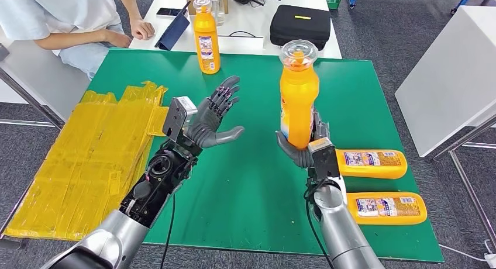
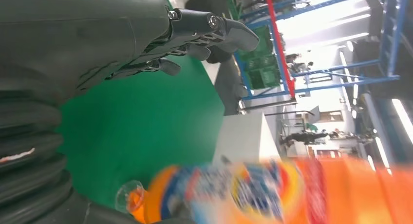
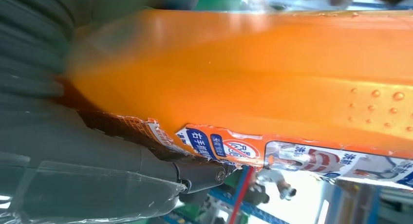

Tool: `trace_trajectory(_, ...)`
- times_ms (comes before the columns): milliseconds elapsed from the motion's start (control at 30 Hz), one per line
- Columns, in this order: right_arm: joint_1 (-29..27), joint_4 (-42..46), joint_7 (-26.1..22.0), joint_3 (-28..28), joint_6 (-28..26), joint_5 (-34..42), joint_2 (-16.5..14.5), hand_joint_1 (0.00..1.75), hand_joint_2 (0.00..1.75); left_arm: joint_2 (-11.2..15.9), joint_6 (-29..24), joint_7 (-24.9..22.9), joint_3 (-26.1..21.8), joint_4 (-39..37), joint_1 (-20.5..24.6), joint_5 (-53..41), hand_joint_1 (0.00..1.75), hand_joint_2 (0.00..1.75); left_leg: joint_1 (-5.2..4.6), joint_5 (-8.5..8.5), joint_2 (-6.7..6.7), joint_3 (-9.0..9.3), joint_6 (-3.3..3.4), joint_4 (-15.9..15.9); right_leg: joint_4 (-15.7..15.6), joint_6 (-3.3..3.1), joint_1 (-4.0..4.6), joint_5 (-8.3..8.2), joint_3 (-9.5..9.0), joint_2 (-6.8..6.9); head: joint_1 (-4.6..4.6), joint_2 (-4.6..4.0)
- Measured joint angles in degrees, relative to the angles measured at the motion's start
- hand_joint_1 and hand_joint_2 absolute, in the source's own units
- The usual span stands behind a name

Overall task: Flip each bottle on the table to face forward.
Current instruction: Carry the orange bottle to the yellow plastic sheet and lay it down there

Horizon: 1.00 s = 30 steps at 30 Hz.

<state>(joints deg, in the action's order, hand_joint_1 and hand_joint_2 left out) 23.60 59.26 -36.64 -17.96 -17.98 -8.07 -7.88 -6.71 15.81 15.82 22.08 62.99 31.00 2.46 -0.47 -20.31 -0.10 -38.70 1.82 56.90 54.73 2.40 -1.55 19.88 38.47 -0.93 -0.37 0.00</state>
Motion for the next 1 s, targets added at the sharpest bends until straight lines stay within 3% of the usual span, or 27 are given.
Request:
trace_trajectory(533, 6.8, -15.4, 3.0, -4.3, 4.2, -7.5, -5.2, 1.75, 1.75, -0.5, -0.2, 0.6, 2.5, 2.3, -0.4, 1.1, 0.00, 1.75, 0.00, 0.00, 0.00, -0.05, 0.00, 0.0, 0.0, -0.01, 0.00, 0.00, 0.07, 0.00, 0.01, 0.00)
trace_trajectory(733, 7.7, -18.0, 2.2, -6.8, 2.8, -11.7, -7.1, 1.75, 1.75, -1.1, -2.2, 0.6, 2.4, 1.2, 0.2, -0.8, 0.00, 1.75, 0.00, 0.00, 0.00, -0.07, 0.00, 0.0, 0.0, -0.01, 0.00, 0.00, 0.11, 0.00, 0.01, 0.00)
trace_trajectory(1000, 6.5, -16.7, 2.4, -10.2, -0.7, -14.3, -7.9, 1.75, 1.75, -1.8, -5.1, 1.9, 2.3, -6.0, 2.8, -3.4, 0.00, 1.75, 0.00, 0.01, -0.03, -0.11, 0.00, 0.0, 0.0, -0.01, -0.01, 0.01, 0.13, 0.00, -0.01, 0.00)
